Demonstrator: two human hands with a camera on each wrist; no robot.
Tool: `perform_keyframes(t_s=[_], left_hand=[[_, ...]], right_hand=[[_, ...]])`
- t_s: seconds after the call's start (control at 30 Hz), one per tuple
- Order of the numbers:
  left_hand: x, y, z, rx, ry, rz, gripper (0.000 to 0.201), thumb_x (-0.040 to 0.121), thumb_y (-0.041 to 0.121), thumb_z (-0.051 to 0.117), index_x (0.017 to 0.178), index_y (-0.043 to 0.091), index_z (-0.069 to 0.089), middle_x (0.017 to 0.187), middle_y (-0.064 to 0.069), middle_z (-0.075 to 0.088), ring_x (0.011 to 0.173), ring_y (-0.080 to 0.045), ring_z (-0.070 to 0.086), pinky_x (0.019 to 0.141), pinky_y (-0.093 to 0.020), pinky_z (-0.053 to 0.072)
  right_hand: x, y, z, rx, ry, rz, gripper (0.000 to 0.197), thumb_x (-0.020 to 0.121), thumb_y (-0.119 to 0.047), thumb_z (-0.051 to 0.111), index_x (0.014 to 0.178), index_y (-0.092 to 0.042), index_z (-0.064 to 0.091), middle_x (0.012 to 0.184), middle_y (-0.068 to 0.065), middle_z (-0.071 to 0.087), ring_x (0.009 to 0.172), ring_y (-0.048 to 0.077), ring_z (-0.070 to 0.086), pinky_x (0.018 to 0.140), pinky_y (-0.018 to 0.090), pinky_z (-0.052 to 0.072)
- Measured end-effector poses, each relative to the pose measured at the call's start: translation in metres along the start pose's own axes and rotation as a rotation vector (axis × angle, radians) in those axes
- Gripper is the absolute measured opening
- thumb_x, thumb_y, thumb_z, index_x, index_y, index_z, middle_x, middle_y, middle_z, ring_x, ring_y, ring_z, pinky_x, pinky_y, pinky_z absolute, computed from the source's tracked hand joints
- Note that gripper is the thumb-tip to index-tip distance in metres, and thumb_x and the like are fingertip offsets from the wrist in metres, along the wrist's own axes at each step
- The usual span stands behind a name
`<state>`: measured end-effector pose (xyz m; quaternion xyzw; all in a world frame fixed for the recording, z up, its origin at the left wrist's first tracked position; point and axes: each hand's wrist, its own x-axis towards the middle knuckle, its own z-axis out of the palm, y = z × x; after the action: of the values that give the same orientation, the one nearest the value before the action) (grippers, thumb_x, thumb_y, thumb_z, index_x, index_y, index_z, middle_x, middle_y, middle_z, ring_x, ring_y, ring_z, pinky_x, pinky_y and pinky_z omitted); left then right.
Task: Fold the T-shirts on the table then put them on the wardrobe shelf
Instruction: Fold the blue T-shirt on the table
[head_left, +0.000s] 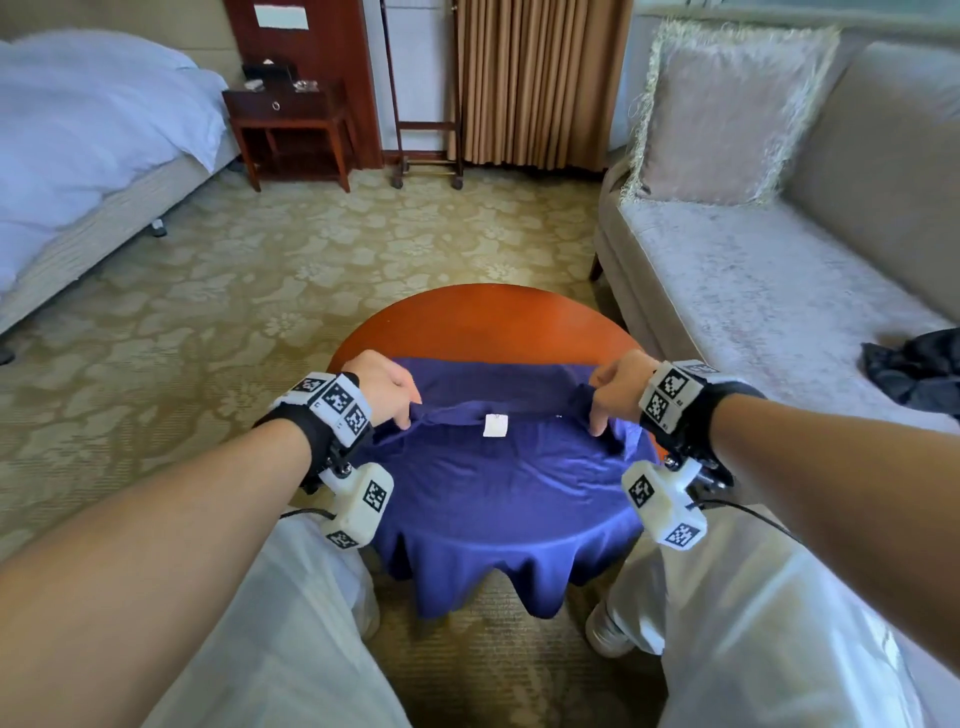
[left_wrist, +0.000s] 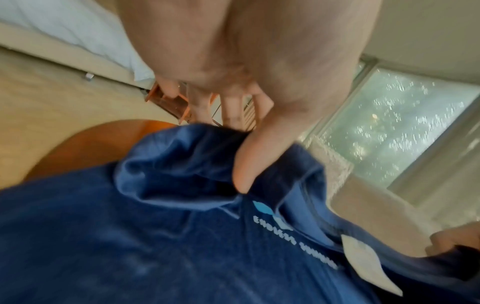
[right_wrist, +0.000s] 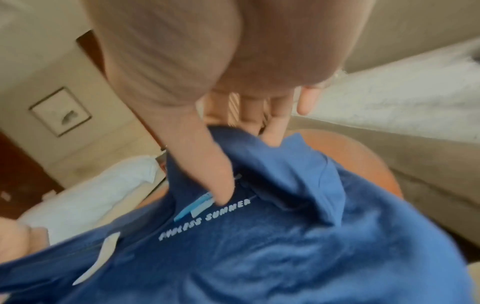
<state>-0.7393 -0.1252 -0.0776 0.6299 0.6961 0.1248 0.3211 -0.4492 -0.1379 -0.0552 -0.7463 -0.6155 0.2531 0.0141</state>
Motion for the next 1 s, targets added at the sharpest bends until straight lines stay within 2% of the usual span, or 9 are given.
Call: perform_keyframes(t_s=[0.07,0.13,0.2,0.27,0.43,0.57,0.7,0.8,1.0], left_hand=[[-0.013,-0.001,0.002,0.175,-0.183,-0.008,0.023,0.072,0.003,0.081,0.09,0.017,0.077,0.104,-0.006,0.073,0.093,-0.021,0.065,0.067,-0.017,0.045],[-0.018,-0.007,0.006,0.234,-0.285,-0.027,0.033,0.074,0.01,0.083,0.106,0.012,0.074,0.113,-0.005,0.071,0.11,-0.02,0.063,0.068,-0.011,0.042],[-0.018,-0.01,0.006,0.191,-0.262,-0.043,0.036,0.076,0.019,0.082,0.11,0.011,0.073,0.116,-0.003,0.07,0.116,-0.017,0.06,0.076,-0.011,0.043],[-0.011,-0.015,0.004,0.162,-0.169,-0.108,0.04,0.078,0.03,0.081,0.11,0.007,0.074,0.116,-0.003,0.07,0.113,-0.018,0.062,0.087,-0.02,0.05],[0.021,-0.026,0.002,-0.062,0.131,-0.255,0.044,0.068,0.029,0.087,0.097,-0.001,0.072,0.09,-0.014,0.073,0.084,-0.027,0.07,0.069,-0.03,0.054],[0.041,-0.033,0.008,-0.127,0.208,-0.343,0.039,0.075,0.028,0.082,0.093,-0.003,0.068,0.087,-0.016,0.069,0.077,-0.028,0.066,0.069,-0.031,0.049],[0.067,-0.044,0.02,-0.087,0.244,-0.391,0.058,0.066,0.05,0.079,0.096,0.001,0.066,0.099,-0.019,0.071,0.085,-0.035,0.068,0.085,-0.039,0.054],[0.075,-0.04,0.022,0.012,0.24,-0.376,0.066,0.075,0.053,0.075,0.113,0.001,0.063,0.113,-0.02,0.067,0.091,-0.036,0.064,0.081,-0.037,0.052],[0.095,-0.045,0.018,0.077,0.221,-0.402,0.024,0.081,0.032,0.069,0.091,0.01,0.065,0.101,-0.011,0.065,0.076,-0.028,0.053,0.074,-0.031,0.045]], right_hand=[[-0.012,-0.004,0.002,-0.197,-0.194,-0.047,0.018,0.069,-0.027,0.081,0.084,-0.027,0.07,0.081,-0.009,0.065,0.089,0.018,0.059,0.069,0.02,0.044],[-0.019,-0.005,0.008,-0.289,-0.319,-0.031,0.04,0.075,-0.042,0.073,0.111,-0.024,0.069,0.11,-0.01,0.067,0.112,0.011,0.058,0.092,0.018,0.042],[-0.011,0.002,0.014,-0.23,-0.409,0.031,0.05,0.059,-0.049,0.076,0.098,-0.018,0.073,0.1,-0.002,0.071,0.107,0.017,0.064,0.1,0.034,0.048],[0.001,0.009,0.016,0.021,-0.399,0.129,0.027,0.074,-0.032,0.074,0.082,-0.007,0.068,0.088,0.01,0.069,0.098,0.026,0.066,0.094,0.046,0.052],[0.019,0.034,0.0,0.29,-0.019,0.205,0.013,0.087,-0.009,0.061,0.089,0.004,0.064,0.081,0.015,0.066,0.07,0.026,0.063,0.067,0.036,0.058],[0.042,0.049,0.002,0.29,0.074,0.286,0.04,0.084,-0.022,0.067,0.116,0.001,0.059,0.106,0.015,0.06,0.086,0.024,0.053,0.074,0.032,0.047],[0.076,0.061,0.021,0.196,0.199,0.353,0.066,0.058,-0.055,0.055,0.1,-0.005,0.063,0.085,0.012,0.067,0.076,0.029,0.064,0.082,0.039,0.054],[0.127,0.09,0.046,0.202,0.2,0.406,0.082,0.046,-0.064,0.049,0.105,-0.007,0.056,0.087,0.015,0.068,0.08,0.033,0.066,0.084,0.045,0.054],[0.106,0.058,0.036,0.275,0.206,0.479,0.044,0.062,-0.028,0.069,0.098,-0.004,0.062,0.087,0.01,0.065,0.078,0.027,0.063,0.085,0.036,0.052]])
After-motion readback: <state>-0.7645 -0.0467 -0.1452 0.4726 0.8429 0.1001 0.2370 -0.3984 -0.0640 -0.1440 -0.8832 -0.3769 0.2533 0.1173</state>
